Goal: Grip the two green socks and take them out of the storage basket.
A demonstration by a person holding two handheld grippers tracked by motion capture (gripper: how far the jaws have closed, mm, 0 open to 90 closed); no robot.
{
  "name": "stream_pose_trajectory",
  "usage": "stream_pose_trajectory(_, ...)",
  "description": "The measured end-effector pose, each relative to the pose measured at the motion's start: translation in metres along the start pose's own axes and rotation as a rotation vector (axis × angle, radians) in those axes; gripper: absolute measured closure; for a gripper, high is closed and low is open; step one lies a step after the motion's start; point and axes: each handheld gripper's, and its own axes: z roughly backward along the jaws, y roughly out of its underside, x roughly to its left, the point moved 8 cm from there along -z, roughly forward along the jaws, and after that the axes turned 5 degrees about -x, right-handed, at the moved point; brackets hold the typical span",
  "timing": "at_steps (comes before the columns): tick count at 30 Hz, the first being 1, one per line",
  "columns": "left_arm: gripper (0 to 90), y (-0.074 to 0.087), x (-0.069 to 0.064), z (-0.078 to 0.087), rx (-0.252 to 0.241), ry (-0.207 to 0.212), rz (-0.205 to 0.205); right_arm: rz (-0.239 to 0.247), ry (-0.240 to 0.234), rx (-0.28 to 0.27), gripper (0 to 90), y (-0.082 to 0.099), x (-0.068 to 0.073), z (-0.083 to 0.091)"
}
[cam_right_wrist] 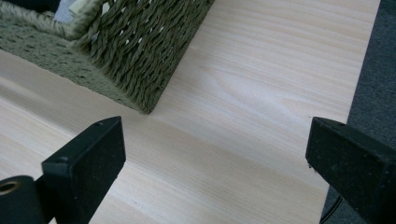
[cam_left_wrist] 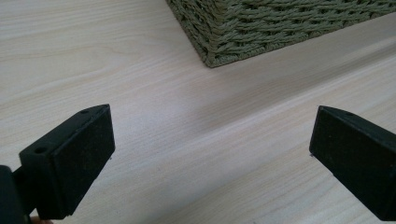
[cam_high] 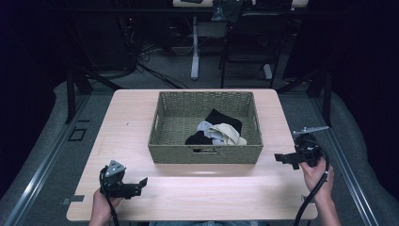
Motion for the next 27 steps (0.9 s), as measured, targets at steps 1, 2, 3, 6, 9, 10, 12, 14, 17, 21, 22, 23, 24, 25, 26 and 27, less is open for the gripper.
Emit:
stream_pose_trajectory(1, 0.3, 0.000, -0.001, 0.000, 0.006, 0.002, -0.002, -0.002, -0.005, 0.001, 4.2, -0.002, 0.000, 0.001)
stream_pose_trajectory(2, 0.3, 0.000, -0.001, 0.000, 0.006, 0.002, -0.002, 0.001, -0.003, 0.006, 4.0, -0.003, 0.000, 0.002)
stream_pose_trajectory(3, 0.3, 0.000, 0.000, -0.002, 0.008, 0.001, -0.004, 0.004, -0.003, 0.004, 3.8, -0.005, 0.000, 0.003)
stream_pose_trajectory(6, 0.3, 0.000, 0.000, -0.003, 0.013, 0.002, 0.003, 0.018, -0.003, 0.001, 3.6, -0.015, 0.002, 0.008)
stream_pose_trajectory(9, 0.3, 0.000, 0.001, -0.003, 0.015, 0.003, 0.003, 0.022, -0.022, -0.010, 3.2, -0.024, 0.005, 0.010)
stream_pose_trajectory(10, 0.3, 0.000, 0.000, -0.003, 0.013, 0.004, 0.006, 0.023, -0.021, -0.012, 3.1, -0.028, 0.006, 0.011)
stream_pose_trajectory(12, 0.3, 0.000, 0.000, -0.003, 0.012, 0.004, 0.005, 0.026, -0.030, -0.018, 2.6, -0.036, 0.009, 0.014)
stream_pose_trajectory(14, 0.3, 0.000, 0.000, -0.002, 0.011, 0.005, 0.005, 0.032, -0.035, -0.022, 2.1, -0.044, 0.012, 0.016)
stream_pose_trajectory(17, 0.3, 0.000, 0.000, -0.002, 0.010, 0.007, 0.005, 0.037, -0.049, -0.026, 0.4, -0.056, 0.019, 0.017)
stream_pose_trajectory(21, 0.3, 0.000, 0.000, -0.002, 0.011, 0.008, 0.004, 0.060, -0.060, -0.020, 0.0, -0.075, 0.033, 0.015)
stream_pose_trajectory(22, 0.3, 0.000, 0.000, -0.002, 0.011, 0.008, 0.004, 0.064, -0.061, -0.021, 0.0, -0.079, 0.035, 0.014)
stream_pose_trajectory(23, 0.3, 0.000, 0.000, -0.002, 0.011, 0.008, 0.004, 0.064, -0.061, -0.021, 0.0, -0.079, 0.035, 0.014)
stream_pose_trajectory(24, 0.3, 0.000, 0.000, -0.002, 0.011, 0.008, 0.004, 0.071, -0.068, -0.020, 0.0, -0.083, 0.039, 0.012)
stream_pose_trajectory(25, 0.3, 0.000, 0.000, -0.002, 0.010, 0.008, 0.004, 0.086, -0.080, -0.021, 0.0, -0.094, 0.048, 0.008)
stream_pose_trajectory(26, 0.3, 0.000, 0.000, -0.002, 0.010, 0.008, 0.004, 0.086, -0.080, -0.021, 0.0, -0.094, 0.048, 0.008)
stream_pose_trajectory(27, 0.3, 0.000, 0.000, -0.002, 0.008, 0.009, 0.005, 0.105, -0.084, -0.020, 0.0, -0.102, 0.055, 0.004)
